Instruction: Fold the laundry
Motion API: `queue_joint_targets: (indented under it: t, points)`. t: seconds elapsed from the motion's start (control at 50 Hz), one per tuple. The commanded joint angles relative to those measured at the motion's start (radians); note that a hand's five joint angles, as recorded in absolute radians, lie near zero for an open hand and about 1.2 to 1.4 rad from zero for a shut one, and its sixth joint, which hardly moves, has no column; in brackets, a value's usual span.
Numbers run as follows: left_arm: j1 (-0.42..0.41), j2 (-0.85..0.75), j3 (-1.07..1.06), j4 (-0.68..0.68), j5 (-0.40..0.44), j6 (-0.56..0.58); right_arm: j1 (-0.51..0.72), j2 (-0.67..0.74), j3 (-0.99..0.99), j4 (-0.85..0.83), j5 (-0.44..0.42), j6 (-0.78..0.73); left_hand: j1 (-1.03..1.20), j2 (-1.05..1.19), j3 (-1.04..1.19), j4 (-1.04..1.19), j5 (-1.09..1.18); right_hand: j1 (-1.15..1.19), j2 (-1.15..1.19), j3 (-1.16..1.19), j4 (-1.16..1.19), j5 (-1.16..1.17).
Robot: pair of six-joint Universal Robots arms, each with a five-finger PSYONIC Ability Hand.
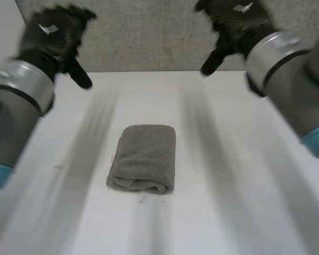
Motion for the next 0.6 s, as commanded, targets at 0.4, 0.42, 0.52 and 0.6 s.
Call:
queue_joint_targets:
  t: [0.4, 0.42, 0.52, 0.6]
  points:
    - [0.069, 0.081, -0.013, -0.149, 0.007, -0.165, -0.068, -0.098, 0.167, 0.034, 0.159, -0.077, 0.009, 0.011, 0.012, 0.018, -0.013, -0.033, -0.050, -0.032, -0.055, -0.050]
    - [0.069, 0.081, -0.013, -0.149, 0.007, -0.165, -0.068, -0.098, 0.167, 0.034, 0.159, -0.077, 0.009, 0.011, 0.012, 0.018, -0.013, -0.033, -0.050, -0.032, -0.055, -0.050]
    - [0.068, 0.081, -0.025, -0.130, 0.005, -0.165, -0.066, -0.097, 0.191, 0.029, 0.144, -0.075, 0.006, 0.008, 0.009, 0.015, -0.016, -0.033, -0.050, -0.032, -0.055, -0.050]
    - [0.066, 0.082, -0.025, -0.126, 0.008, -0.165, -0.066, -0.095, 0.213, 0.029, 0.104, -0.071, -0.003, -0.001, 0.000, 0.006, -0.025, -0.033, -0.050, -0.032, -0.055, -0.050]
